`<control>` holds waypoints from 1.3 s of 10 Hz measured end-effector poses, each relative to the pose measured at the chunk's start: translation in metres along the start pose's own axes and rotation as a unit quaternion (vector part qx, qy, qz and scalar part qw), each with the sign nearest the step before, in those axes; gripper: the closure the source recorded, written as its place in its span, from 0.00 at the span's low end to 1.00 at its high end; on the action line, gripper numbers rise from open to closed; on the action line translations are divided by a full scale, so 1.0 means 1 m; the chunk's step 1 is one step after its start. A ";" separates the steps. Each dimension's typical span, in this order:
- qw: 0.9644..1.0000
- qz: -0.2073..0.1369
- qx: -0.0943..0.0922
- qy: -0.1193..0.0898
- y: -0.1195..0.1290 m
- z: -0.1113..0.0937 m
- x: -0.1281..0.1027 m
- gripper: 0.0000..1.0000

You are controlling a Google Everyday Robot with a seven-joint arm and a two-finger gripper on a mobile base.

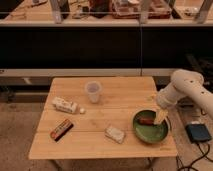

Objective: Place the pepper in the ceramic cup

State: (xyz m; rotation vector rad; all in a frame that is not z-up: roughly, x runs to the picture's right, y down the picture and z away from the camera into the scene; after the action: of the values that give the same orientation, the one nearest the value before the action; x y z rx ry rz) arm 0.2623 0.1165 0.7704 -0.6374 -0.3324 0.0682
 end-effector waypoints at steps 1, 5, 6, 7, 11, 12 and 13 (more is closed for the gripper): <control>1.000 0.000 0.000 0.000 0.000 0.000 0.000 0.20; 1.000 0.000 0.000 0.000 0.000 0.000 0.000 0.20; 1.000 0.001 0.000 -0.003 0.000 -0.001 -0.001 0.20; 1.000 -0.001 -0.009 -0.003 0.010 -0.007 -0.006 0.20; 0.999 -0.010 -0.032 0.020 0.053 -0.018 -0.003 0.27; 0.999 -0.013 -0.030 0.024 0.054 -0.017 -0.001 0.33; 0.999 -0.018 -0.028 0.028 0.056 -0.012 0.001 0.42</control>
State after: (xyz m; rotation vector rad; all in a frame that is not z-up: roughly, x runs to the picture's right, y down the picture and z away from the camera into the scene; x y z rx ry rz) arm 0.2690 0.1550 0.7285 -0.6884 -0.2920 0.0067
